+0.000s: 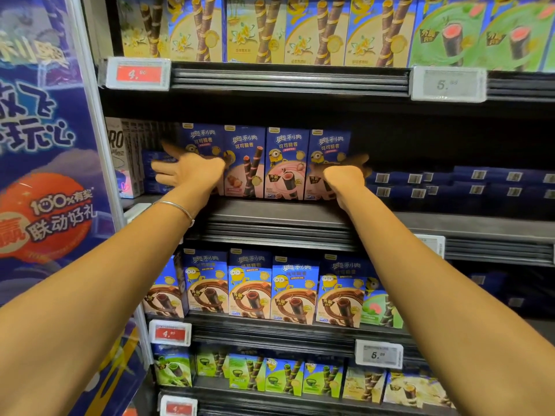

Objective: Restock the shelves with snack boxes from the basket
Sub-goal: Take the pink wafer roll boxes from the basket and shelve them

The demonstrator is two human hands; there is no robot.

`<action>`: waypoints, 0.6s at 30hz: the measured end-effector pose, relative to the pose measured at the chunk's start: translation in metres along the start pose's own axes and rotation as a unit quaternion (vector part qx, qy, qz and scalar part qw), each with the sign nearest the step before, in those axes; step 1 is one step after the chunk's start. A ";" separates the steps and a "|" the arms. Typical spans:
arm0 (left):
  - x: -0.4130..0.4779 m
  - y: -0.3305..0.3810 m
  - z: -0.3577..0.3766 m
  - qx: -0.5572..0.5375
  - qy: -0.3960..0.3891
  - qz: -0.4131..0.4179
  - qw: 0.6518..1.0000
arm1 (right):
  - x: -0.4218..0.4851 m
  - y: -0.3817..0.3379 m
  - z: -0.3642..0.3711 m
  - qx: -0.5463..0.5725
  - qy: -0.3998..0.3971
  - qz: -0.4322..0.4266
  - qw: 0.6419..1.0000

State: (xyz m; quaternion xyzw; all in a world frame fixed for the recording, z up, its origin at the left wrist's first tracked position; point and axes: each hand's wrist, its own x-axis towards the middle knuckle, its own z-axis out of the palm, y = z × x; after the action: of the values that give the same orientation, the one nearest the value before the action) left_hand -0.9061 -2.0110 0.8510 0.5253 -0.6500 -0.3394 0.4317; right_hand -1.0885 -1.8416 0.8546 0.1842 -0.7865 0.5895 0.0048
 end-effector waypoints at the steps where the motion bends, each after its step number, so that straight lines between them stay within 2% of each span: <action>1: -0.008 0.003 -0.002 -0.030 0.005 -0.001 1.000 | -0.004 0.002 -0.004 0.034 0.006 -0.007 0.999; 6: -0.057 0.012 0.000 -0.124 -0.012 0.064 0.990 | -0.034 0.008 -0.030 0.128 -0.025 -0.054 0.990; 11: -0.105 0.012 0.008 -0.161 -0.048 0.146 0.975 | -0.060 0.013 -0.063 0.135 -0.075 -0.077 0.985; 15: -0.152 0.011 0.007 -0.270 -0.102 0.127 0.949 | -0.089 0.021 -0.104 0.195 -0.105 -0.087 0.971; 18: -0.206 -0.008 0.003 -0.342 -0.135 0.116 0.923 | -0.119 0.053 -0.137 0.281 -0.143 -0.090 0.945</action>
State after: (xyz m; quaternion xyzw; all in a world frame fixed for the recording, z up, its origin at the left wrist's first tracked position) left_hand -0.8900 -1.8121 0.8008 0.2162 -0.6026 -0.5563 0.5298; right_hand -1.0216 -1.6681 0.8204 0.3306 -0.5611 0.7514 -0.1065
